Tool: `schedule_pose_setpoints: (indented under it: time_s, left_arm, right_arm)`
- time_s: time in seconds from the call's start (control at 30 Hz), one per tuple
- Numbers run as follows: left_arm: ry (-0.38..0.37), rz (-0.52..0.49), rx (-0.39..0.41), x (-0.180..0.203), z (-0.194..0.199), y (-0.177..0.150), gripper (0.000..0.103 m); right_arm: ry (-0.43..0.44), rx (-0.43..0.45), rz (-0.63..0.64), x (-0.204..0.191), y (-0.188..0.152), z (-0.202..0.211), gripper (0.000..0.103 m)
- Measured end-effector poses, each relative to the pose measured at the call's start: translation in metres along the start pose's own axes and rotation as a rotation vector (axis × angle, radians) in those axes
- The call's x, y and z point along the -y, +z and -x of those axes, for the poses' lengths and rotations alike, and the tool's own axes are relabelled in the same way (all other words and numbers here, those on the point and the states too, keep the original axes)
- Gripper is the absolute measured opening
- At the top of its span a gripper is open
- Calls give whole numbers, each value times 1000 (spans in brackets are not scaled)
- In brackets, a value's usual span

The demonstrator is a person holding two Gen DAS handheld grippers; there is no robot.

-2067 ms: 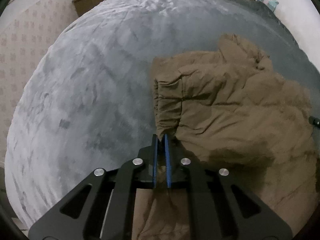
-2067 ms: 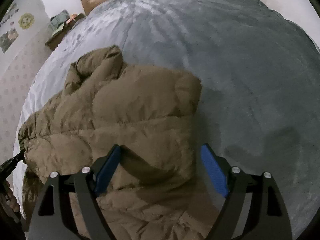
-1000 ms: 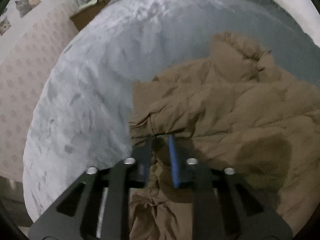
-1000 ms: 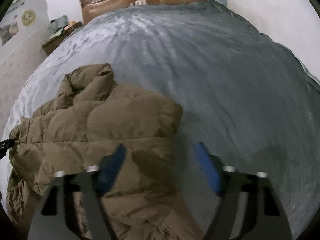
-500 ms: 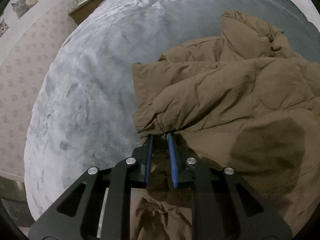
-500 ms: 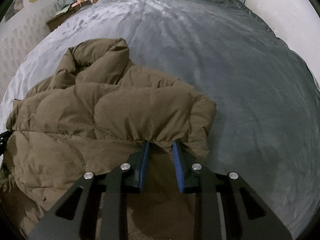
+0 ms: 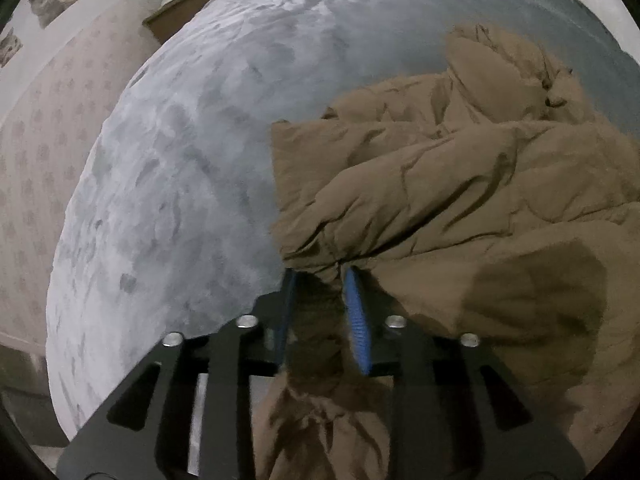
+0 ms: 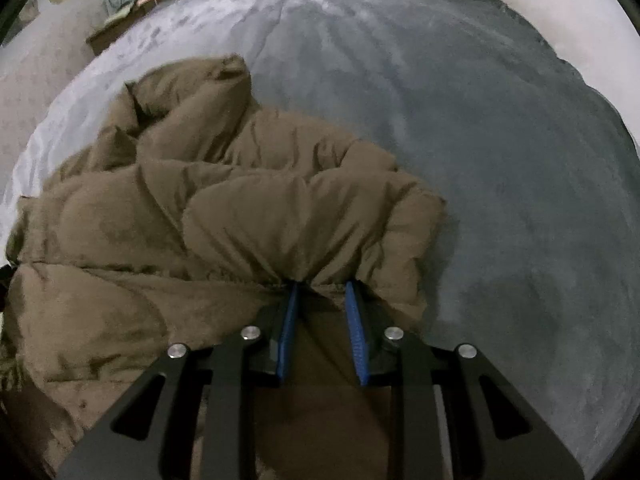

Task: Fold large clothes
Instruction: 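Grasp the jacket hem with the left tool while the right tool grasps the hem, then release the hem with both tools and move back over the jacket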

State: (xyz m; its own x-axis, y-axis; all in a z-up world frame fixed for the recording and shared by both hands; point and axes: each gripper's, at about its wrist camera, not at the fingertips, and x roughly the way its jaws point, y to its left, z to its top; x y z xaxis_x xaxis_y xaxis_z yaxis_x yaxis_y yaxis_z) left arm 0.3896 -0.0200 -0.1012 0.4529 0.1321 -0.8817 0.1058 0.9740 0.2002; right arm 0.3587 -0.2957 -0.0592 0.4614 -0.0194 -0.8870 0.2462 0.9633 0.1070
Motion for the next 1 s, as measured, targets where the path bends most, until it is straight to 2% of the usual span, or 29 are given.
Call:
schedule_pose_setpoints:
  time_s: [0.03, 0.1, 0.2, 0.27, 0.43, 0.53, 0.63, 0.77, 0.87, 0.93, 0.97, 1.0]
  left_arm:
    - [-4, 12, 11, -4, 6, -2, 45]
    - [-33, 31, 34, -13, 17, -6, 50]
    - [-88, 62, 66, -19, 31, -18, 51]
    - [-95, 67, 75, -18, 36, -28, 51]
    - [-60, 15, 66, -3, 24, -45, 51]
    - [-98, 31, 38, -6, 11, -43, 52]
    - [-135, 66, 9, -12, -6, -42, 55]
    - [-101, 49, 17, -7, -6, -46, 55]
    - [-75, 46, 32, 1, 6, -49, 58]
    - [-67, 75, 52, -7, 18, -53, 75]
    - [-67, 83, 61, -11, 23, -54, 77]
    - [-71, 97, 81, -15, 30, -61, 80]
  right_arm:
    - [16, 18, -11, 2, -2, 7, 26]
    - [51, 66, -22, 4, -9, 29, 26]
    - [99, 116, -33, 1, -27, 56, 27]
    - [110, 116, -29, -4, -38, 63, 27]
    - [71, 56, 37, -23, -62, 46, 27]
    - [62, -4, 59, -25, -64, 23, 27]
    - [53, -27, 73, -27, -61, 9, 27]
    - [27, -23, 84, -31, -63, 4, 27]
    - [45, 13, 68, -25, -68, 22, 29]
    - [62, 52, 49, -21, -75, 41, 41]
    - [70, 82, 34, -18, -80, 55, 58]
    - [76, 107, 23, -15, -86, 65, 68]
